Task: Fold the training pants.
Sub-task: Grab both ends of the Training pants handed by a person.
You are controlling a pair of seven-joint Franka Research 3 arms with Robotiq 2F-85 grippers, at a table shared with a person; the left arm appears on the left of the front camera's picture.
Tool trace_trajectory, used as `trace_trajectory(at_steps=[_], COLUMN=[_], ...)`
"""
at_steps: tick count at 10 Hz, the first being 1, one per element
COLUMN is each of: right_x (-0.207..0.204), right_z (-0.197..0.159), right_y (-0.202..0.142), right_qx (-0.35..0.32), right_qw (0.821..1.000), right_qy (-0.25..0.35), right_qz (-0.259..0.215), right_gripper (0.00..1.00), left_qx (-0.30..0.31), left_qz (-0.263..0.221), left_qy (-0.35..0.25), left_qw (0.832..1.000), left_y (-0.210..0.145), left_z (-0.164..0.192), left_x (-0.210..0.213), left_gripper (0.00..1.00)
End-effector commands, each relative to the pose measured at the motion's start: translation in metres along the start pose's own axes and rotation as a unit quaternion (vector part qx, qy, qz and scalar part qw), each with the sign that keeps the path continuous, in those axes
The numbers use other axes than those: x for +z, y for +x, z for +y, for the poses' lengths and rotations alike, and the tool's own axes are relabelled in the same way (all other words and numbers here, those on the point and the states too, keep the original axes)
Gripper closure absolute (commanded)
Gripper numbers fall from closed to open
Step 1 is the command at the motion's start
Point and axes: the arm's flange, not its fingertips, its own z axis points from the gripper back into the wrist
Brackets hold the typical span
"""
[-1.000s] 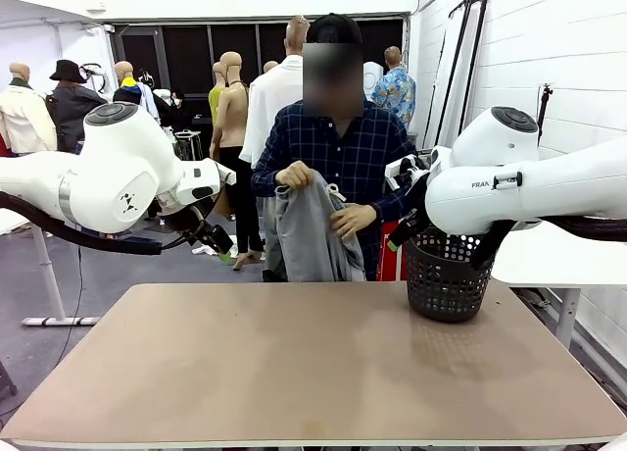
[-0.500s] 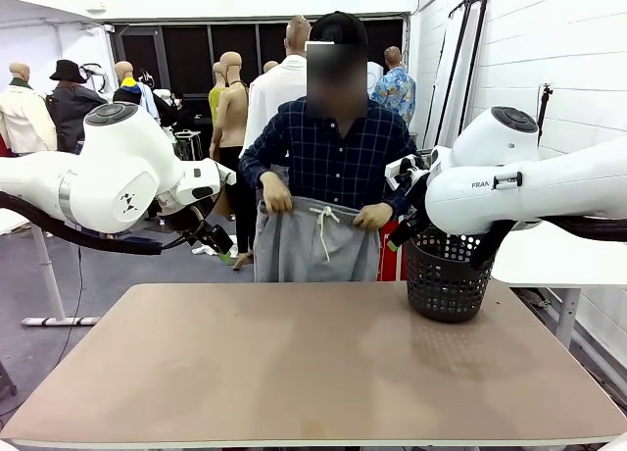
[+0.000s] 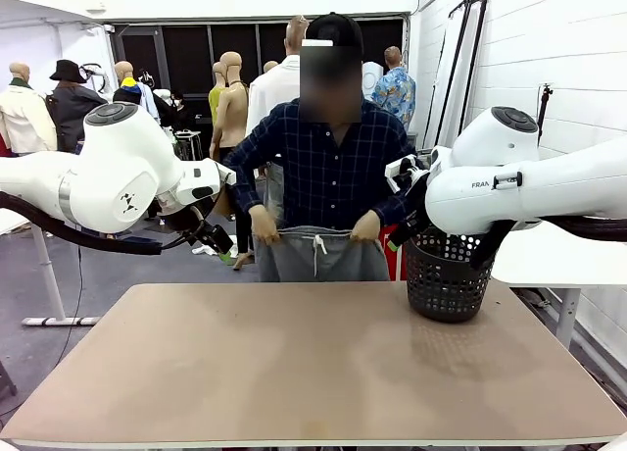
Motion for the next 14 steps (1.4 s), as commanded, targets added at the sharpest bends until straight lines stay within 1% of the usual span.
trace_trajectory(at_steps=[1, 14], right_x=[0.0003, 0.0003], right_z=[-0.0007, -0.0007], right_y=[-0.0001, -0.0001], right_qx=[-0.001, -0.001], right_qw=[1.0, 1.0], right_qy=[0.001, 0.001], right_qz=[-0.001, -0.001], right_gripper=[0.0, 0.0], left_qx=[-0.005, -0.005], left_qz=[-0.001, -0.001], left_qy=[0.0, 0.0], left_qw=[1.0, 1.0], left_y=[0.0, 0.0], left_z=[0.0005, 0.0005], left_x=[0.0005, 0.0005], left_gripper=[0.0, 0.0])
